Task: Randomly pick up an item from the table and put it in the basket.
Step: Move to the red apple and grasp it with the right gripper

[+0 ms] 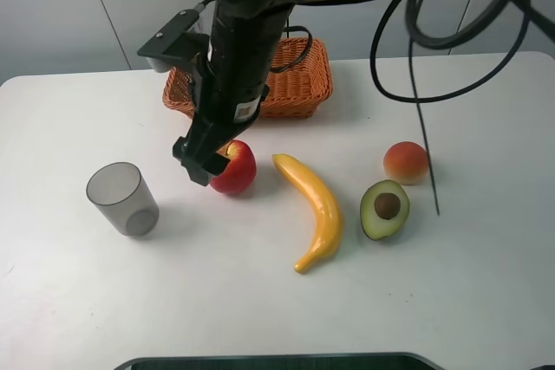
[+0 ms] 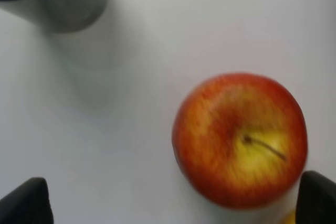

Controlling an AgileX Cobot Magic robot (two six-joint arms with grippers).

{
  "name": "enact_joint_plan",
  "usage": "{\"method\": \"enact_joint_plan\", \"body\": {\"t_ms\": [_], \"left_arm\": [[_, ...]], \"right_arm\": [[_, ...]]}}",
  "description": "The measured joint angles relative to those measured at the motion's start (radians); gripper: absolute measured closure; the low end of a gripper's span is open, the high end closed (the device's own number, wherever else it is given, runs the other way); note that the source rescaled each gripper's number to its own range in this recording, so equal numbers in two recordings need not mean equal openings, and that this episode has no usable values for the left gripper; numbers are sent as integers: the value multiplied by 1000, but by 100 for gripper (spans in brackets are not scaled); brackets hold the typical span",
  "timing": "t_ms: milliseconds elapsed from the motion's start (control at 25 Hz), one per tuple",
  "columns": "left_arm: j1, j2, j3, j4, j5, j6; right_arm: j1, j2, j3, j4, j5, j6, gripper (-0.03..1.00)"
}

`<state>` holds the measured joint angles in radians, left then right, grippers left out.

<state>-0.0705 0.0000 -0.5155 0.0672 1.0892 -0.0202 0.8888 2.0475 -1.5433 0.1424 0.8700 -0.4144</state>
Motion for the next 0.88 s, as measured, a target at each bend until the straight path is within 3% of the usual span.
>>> {"method": "enact_joint_plan", "body": {"t_ms": [400, 880], "left_arm": [[0, 0, 0, 0, 0, 0], [0, 0, 0, 2, 0, 0]], "right_arm": [[5, 105, -97, -51, 5, -25, -3], [-62, 146, -97, -52, 6, -51, -3]]}}
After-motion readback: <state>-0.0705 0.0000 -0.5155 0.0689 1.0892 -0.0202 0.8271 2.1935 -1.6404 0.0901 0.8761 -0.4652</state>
